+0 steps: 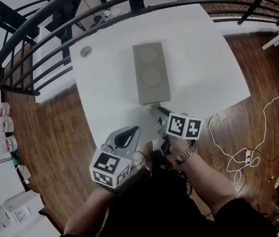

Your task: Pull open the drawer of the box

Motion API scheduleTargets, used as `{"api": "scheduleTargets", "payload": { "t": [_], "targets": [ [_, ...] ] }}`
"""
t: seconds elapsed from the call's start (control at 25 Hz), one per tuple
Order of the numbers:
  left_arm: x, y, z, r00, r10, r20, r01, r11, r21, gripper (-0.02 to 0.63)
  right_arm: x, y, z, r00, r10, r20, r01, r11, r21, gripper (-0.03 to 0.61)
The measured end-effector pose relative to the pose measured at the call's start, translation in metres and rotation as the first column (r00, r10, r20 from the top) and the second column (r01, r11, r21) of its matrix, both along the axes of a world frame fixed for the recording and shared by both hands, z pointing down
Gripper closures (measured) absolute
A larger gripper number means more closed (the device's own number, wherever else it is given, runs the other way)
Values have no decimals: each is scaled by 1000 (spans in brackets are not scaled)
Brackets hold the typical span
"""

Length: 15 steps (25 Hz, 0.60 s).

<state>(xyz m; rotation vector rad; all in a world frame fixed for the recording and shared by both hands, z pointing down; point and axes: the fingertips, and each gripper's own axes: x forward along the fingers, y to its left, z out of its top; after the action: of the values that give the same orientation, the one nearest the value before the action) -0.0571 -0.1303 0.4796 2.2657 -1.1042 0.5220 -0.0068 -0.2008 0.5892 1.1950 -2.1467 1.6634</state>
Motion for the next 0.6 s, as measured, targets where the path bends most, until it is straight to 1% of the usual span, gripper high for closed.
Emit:
{"api": "scheduleTargets", "payload": {
  "t": [0.24, 0.6],
  "targets": [
    [-4, -4, 2, 1000, -8, 6, 8, 1000, -11, 603, -6, -7, 0, 1000, 3, 30, -3, 1000, -19, 491],
    [-5, -5, 4, 1000, -12, 12, 12, 1000, -18, 603, -8, -9, -1, 993, 40, 116, -35, 998, -44, 492]
  ]
}}
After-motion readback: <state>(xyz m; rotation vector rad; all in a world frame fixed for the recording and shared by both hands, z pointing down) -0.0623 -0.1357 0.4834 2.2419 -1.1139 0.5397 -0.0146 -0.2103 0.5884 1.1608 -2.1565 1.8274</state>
